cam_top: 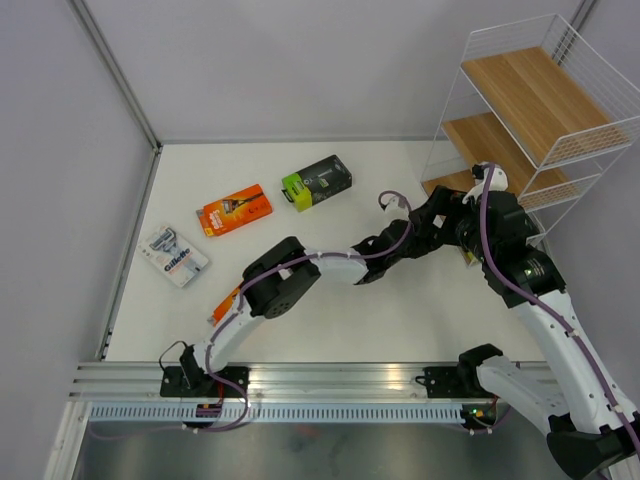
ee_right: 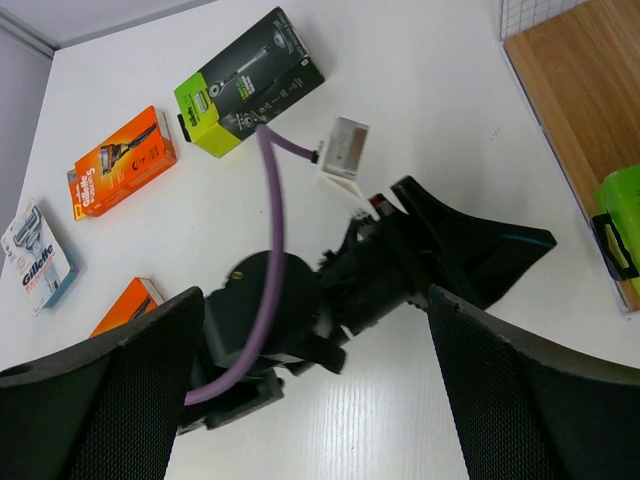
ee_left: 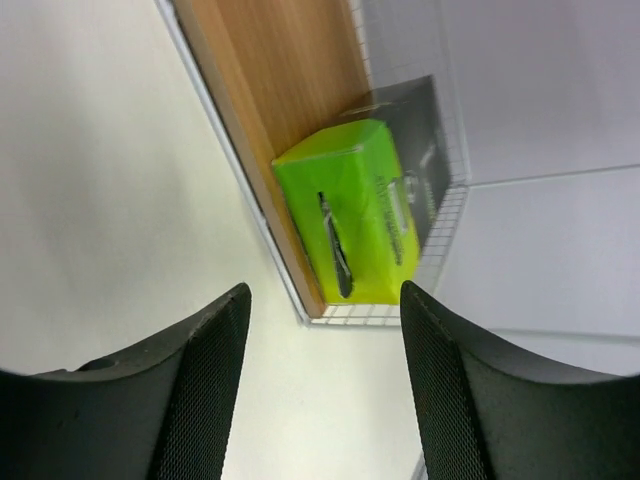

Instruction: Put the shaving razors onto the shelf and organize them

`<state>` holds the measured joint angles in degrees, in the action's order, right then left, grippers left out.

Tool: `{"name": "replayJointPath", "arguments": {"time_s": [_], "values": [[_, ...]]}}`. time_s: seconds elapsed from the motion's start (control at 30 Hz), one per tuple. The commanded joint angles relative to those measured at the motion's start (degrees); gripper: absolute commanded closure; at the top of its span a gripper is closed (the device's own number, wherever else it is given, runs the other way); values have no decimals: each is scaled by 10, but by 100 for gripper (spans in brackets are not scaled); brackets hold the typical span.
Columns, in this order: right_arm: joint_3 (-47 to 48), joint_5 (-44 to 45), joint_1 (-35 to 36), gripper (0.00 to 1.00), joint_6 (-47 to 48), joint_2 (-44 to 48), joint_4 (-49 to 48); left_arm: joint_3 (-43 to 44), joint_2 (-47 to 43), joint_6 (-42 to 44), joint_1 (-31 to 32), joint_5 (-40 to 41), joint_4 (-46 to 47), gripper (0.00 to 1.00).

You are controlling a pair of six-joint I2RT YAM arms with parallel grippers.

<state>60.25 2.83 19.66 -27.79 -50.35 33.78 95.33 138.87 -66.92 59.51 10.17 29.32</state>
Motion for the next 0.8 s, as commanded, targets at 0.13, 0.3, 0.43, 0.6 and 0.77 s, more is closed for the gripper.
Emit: {"name": "replayJointPath", "arguments": {"time_s": [0.13,0.3,0.43,0.6,0.77], "values": [[27,-19,-1,2,11,-13,-25,-190,-155,28,-60,-65,88,32],[29,-22,-1,2,2,-24,-44,-335,-292,44,-120,-99,55,32],[14,-51,-1,2,0,-47,-85,-422,-403,60,-184,-147,-9,31],[-14,-97,-1,2,-6,-81,-143,-494,-552,112,-300,-168,-106,25],[-42,-124,-1,2,-32,-114,-234,-490,-580,152,-410,-161,-204,21]]}}
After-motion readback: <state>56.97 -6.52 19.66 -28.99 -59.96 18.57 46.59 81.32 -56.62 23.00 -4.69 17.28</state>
